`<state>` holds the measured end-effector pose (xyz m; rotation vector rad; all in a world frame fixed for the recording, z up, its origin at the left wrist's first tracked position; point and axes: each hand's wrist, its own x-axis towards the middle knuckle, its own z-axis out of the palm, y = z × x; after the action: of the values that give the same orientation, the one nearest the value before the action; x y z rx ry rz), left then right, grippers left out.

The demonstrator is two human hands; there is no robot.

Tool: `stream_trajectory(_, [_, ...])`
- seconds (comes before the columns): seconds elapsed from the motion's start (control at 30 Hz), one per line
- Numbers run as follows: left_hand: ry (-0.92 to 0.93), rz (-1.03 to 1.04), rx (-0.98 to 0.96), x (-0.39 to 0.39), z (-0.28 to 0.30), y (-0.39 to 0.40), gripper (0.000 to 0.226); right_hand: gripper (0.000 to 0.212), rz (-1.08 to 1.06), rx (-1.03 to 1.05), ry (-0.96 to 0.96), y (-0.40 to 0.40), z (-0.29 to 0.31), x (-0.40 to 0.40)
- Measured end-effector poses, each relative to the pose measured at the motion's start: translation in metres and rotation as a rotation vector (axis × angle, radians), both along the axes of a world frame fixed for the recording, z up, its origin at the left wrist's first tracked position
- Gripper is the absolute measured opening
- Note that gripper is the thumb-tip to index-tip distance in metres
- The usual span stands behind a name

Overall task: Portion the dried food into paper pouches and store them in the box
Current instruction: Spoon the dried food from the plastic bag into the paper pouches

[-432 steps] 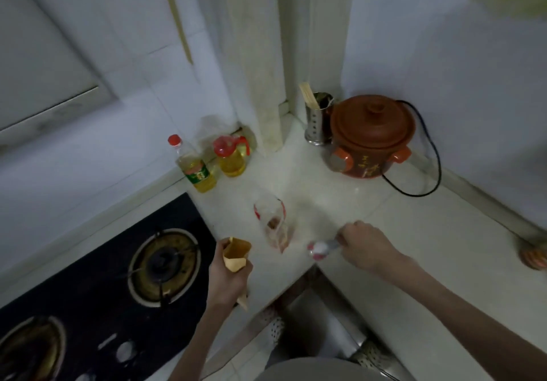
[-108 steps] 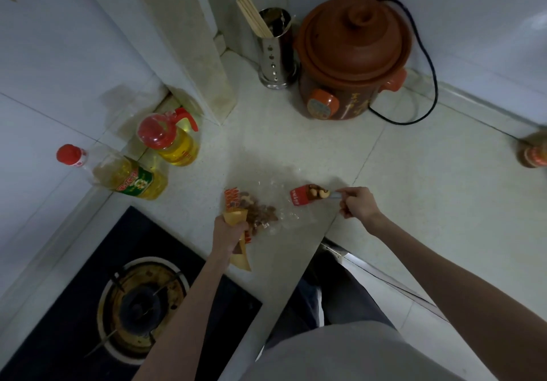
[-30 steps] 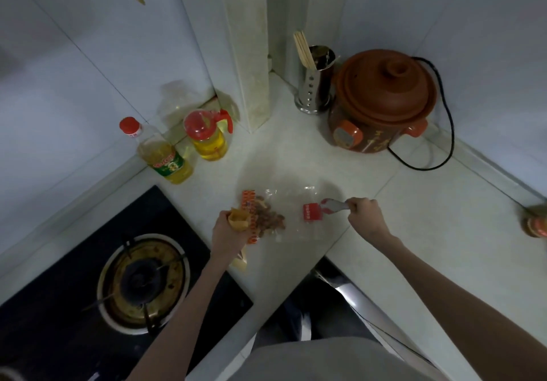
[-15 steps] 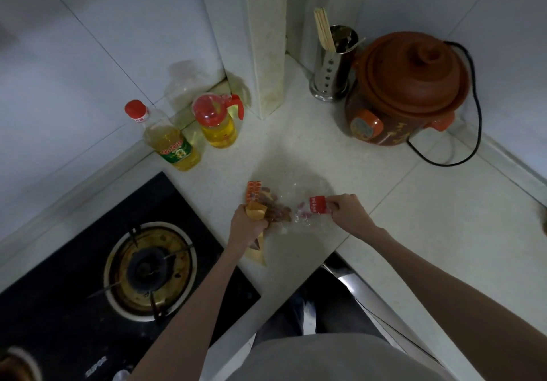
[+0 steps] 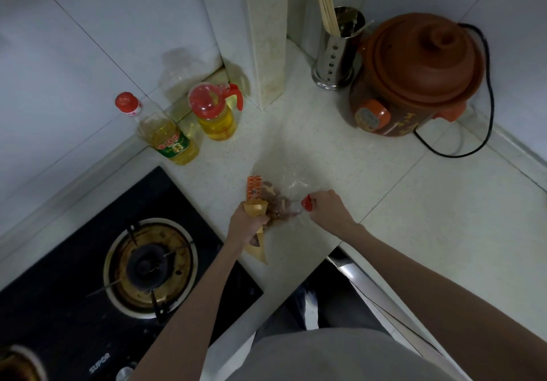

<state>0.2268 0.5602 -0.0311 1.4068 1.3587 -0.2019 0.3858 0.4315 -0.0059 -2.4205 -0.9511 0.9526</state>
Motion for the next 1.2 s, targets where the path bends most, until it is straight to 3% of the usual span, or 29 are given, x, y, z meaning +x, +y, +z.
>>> stream_trajectory(0.13, [-0.004,0.008,-0.019,0.0,-0.005,0.004,0.046,0.021,-0.043,0.005,-0.009,0.006,-0.008,-0.008])
stream_trajectory(0.23, [-0.018,0.004,-0.044,-0.001,-0.007,0.005,0.044,0.035,-0.081,0.047,-0.018,0.015,-0.012,-0.021])
stream_trajectory(0.37, [-0.038,-0.002,-0.054,-0.003,-0.007,0.007,0.037,0.039,-0.264,0.067,0.12,0.021,-0.022,-0.026])
stream_trajectory(0.5, [-0.037,0.016,-0.06,-0.001,-0.01,0.01,0.022,0.025,-0.397,0.012,0.322,0.013,-0.03,-0.018])
stream_trajectory(0.73, [-0.058,0.057,-0.06,0.0,-0.014,0.01,0.02,0.017,-0.581,0.062,0.414,0.001,-0.038,-0.01])
stream_trajectory(0.9, [-0.049,0.076,-0.056,0.001,-0.013,0.009,0.02,0.034,-0.666,0.099,0.42,-0.021,-0.034,0.006])
stream_trajectory(1.07, [-0.018,0.061,-0.063,0.003,-0.012,0.008,0.039,0.021,-0.766,0.221,0.52,-0.044,-0.03,0.023])
stream_trajectory(1.2, [0.002,0.041,-0.06,0.005,-0.01,0.008,0.035,0.028,-0.85,0.224,0.556,-0.062,-0.032,0.035])
